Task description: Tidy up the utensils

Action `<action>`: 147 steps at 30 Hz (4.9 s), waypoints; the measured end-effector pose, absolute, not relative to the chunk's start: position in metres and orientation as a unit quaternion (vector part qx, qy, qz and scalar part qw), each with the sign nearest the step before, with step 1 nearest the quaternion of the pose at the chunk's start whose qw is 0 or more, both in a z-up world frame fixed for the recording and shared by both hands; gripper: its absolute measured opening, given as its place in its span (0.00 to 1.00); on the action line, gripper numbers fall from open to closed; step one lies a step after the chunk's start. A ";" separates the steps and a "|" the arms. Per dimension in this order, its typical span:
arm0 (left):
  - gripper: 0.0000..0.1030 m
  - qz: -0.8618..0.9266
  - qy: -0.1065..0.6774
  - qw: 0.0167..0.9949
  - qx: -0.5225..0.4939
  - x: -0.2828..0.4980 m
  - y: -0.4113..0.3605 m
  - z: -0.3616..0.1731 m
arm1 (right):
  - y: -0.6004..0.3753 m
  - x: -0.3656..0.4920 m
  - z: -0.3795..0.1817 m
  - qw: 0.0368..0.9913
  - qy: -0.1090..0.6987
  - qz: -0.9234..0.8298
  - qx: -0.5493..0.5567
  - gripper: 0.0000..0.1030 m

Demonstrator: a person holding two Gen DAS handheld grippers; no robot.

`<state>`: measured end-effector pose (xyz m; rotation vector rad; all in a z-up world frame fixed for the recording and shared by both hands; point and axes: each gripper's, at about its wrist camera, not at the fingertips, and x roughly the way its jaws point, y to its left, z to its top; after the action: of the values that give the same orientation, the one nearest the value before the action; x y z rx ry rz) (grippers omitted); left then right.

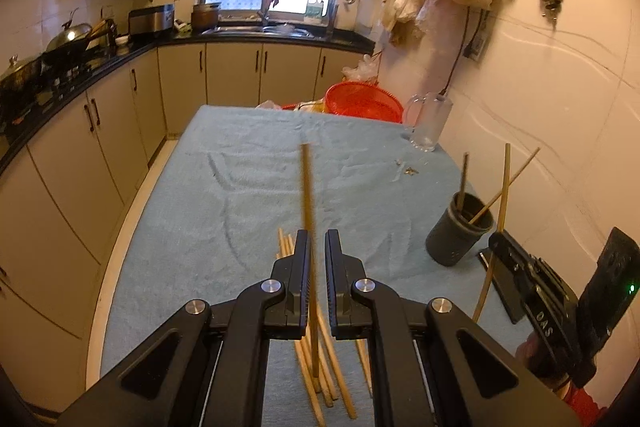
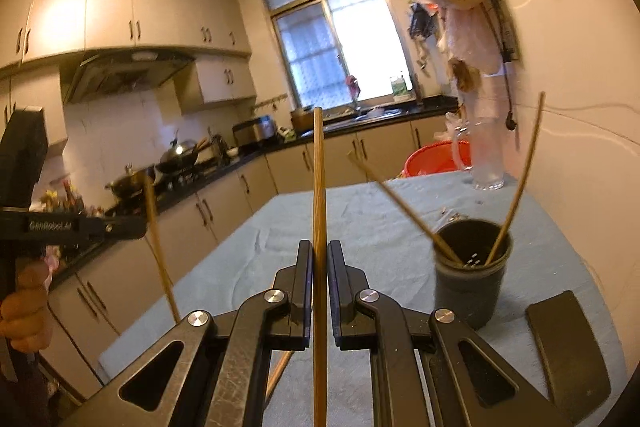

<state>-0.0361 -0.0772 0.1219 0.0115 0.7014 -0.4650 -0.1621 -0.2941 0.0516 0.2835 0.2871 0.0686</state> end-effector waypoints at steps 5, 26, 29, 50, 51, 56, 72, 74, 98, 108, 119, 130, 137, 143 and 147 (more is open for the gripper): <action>0.06 -0.251 0.327 0.911 0.009 -0.041 -0.092 0.139 | -0.318 -0.173 0.071 0.983 0.110 0.006 0.148 0.08; 0.09 -0.212 0.561 0.800 -0.010 0.110 -0.133 0.006 | -0.325 -0.168 0.066 0.976 0.140 0.043 0.164 0.08; 0.10 -0.207 0.576 0.791 -0.014 0.126 -0.143 -0.007 | -0.326 -0.166 0.064 0.975 0.145 0.045 0.164 0.08; 0.07 -0.152 0.592 0.791 0.034 0.154 -0.168 -0.043 | -0.337 -0.165 0.062 0.973 0.146 0.040 0.173 0.08; 0.07 -0.152 0.586 0.795 0.032 0.151 -0.166 -0.041 | -0.337 -0.167 0.064 0.974 0.144 0.038 0.172 0.08; 0.06 -0.179 0.534 0.826 0.003 0.122 -0.150 -0.005 | -0.343 -0.172 0.070 0.975 0.136 0.024 0.175 0.08; 0.06 -0.277 0.322 0.905 -0.019 -0.012 -0.140 0.152 | -0.380 -0.187 0.092 0.977 0.091 -0.029 0.188 0.08; 0.06 -0.287 0.307 0.907 -0.015 -0.019 -0.144 0.166 | -0.384 -0.188 0.094 0.977 0.087 -0.032 0.192 0.08; 0.06 -0.386 0.275 0.881 -0.006 -0.020 -0.260 0.222 | -0.418 -0.106 0.115 0.982 0.055 -0.095 0.155 0.08; 0.06 -0.384 0.312 0.869 0.013 0.011 -0.293 0.176 | -0.426 -0.074 0.095 0.982 0.074 -0.105 0.136 0.08; 0.06 -0.375 0.336 0.864 0.020 0.020 -0.293 0.151 | -0.414 -0.082 0.079 0.983 0.102 -0.099 0.119 0.08; 0.20 -0.359 0.342 0.868 0.012 0.021 -0.285 0.152 | -0.411 -0.097 0.087 0.983 0.106 -0.097 0.115 0.09; 0.25 -0.347 0.334 0.876 -0.007 0.022 -0.269 0.160 | -0.415 -0.121 0.108 0.984 0.077 -0.100 0.124 0.19; 0.29 -0.344 0.304 0.888 -0.018 0.007 -0.245 0.180 | -0.411 -0.158 0.130 0.985 0.044 -0.098 0.133 0.32; 0.34 -0.332 0.283 0.900 -0.020 -0.005 -0.220 0.189 | -0.403 -0.187 0.138 0.985 0.028 -0.091 0.143 0.42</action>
<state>-0.0054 -0.2199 0.1894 -0.0405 0.5856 -0.6865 -0.1867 -0.4033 0.1376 0.2875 0.0556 -0.1835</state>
